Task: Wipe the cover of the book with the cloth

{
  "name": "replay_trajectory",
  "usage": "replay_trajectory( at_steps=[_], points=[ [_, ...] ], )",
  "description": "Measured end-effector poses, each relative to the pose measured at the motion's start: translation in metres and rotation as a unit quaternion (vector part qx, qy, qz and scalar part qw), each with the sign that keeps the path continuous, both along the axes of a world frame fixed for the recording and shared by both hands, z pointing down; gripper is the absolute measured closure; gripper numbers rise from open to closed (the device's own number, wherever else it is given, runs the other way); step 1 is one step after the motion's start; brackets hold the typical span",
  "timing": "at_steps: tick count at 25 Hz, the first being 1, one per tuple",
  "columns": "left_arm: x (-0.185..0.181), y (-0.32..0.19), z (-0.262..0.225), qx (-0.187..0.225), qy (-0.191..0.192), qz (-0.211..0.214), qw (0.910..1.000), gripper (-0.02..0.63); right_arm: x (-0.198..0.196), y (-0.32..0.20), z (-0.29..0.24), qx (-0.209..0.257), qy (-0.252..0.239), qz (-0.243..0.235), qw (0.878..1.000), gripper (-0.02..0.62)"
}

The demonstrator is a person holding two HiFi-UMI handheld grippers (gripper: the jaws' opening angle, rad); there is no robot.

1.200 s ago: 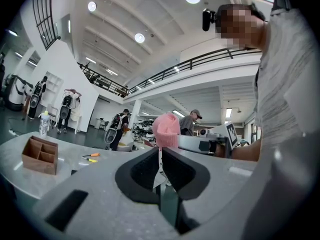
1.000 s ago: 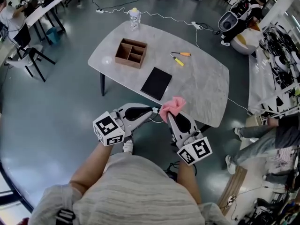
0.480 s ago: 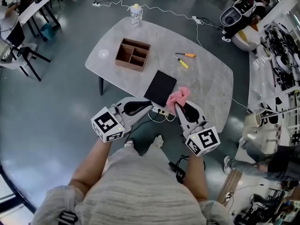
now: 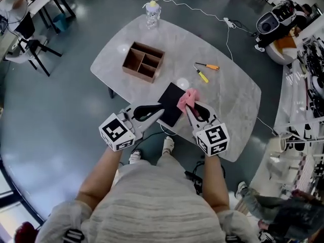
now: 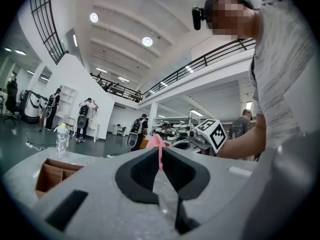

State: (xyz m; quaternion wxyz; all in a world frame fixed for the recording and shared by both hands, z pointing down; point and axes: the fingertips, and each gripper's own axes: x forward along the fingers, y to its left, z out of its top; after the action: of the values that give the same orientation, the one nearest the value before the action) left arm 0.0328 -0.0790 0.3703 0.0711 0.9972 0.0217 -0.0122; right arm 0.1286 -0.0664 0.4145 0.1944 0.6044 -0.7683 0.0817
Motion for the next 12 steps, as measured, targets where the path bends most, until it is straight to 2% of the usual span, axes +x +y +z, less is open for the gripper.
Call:
replay_trajectory(
  at_steps=[7,12],
  points=[
    [0.057,-0.04,0.007,0.002,-0.014,-0.074,0.9972,0.574,0.053,-0.045,0.051,-0.075,0.03,-0.073,0.994,0.535],
    [0.08,-0.056,0.014,0.002,-0.022,-0.112,0.9935,0.574,0.068,-0.068,0.09,-0.112,0.024,-0.111,0.987,0.535]
  ],
)
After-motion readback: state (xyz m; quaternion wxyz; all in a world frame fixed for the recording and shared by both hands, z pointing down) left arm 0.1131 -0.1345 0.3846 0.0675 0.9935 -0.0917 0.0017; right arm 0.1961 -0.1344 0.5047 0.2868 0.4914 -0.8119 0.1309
